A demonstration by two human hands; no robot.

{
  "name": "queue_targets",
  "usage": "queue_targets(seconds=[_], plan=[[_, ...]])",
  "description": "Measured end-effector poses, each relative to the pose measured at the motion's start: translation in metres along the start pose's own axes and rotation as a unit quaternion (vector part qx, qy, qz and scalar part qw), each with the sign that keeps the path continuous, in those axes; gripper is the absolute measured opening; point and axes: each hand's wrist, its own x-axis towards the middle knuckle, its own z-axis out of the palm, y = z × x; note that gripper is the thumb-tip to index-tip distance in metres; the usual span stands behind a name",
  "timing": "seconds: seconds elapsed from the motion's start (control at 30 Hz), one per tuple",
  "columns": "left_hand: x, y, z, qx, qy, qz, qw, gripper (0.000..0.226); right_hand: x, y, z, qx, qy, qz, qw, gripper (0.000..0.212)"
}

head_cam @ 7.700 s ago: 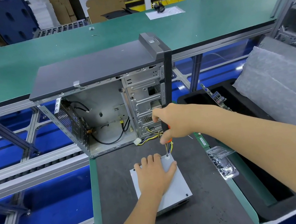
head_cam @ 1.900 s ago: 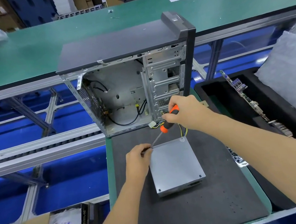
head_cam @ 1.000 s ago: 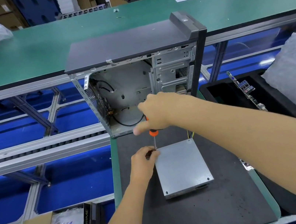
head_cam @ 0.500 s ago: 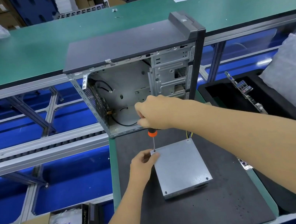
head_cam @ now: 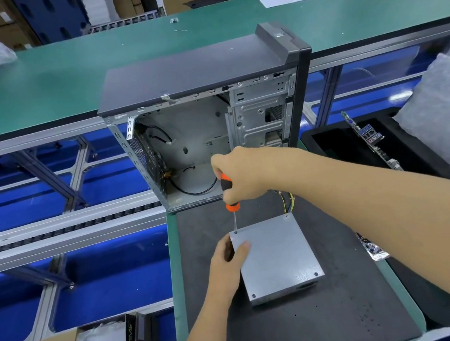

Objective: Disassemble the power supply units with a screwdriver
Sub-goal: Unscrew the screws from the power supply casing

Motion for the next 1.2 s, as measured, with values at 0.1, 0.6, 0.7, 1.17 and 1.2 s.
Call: queue_targets(seconds=[0.1, 0.6, 0.7, 1.17, 1.2], plan=[[0.001, 0.000, 0.000, 0.003, 0.003, -0.001, 1.000, 0.040, -0.001, 0.000, 0.002, -0.019, 0.020, 0.037, 0.999, 0.065], [-0.001, 0.004, 0.000, 0.003, -0.001, -0.005, 1.000, 0.038, -0.002, 0.008, 0.006, -0.057, 0.016, -0.056, 0.997, 0.035], [0.000, 0.003, 0.000, -0.001, -0.002, -0.004, 1.000, 0.038, -0.005, 0.008, 0.007, 0.005, 0.013, -0.055, 0.998, 0.052], [0.003, -0.001, -0.002, 0.011, -0.005, -0.004, 1.000, 0.040, 0.000, 0.008, 0.004, 0.013, 0.032, -0.077, 0.996, 0.026], [0.003, -0.001, -0.002, 0.012, -0.004, -0.003, 1.000, 0.039, 0.001, 0.008, 0.005, 0.021, 0.029, -0.070, 0.997, 0.029]])
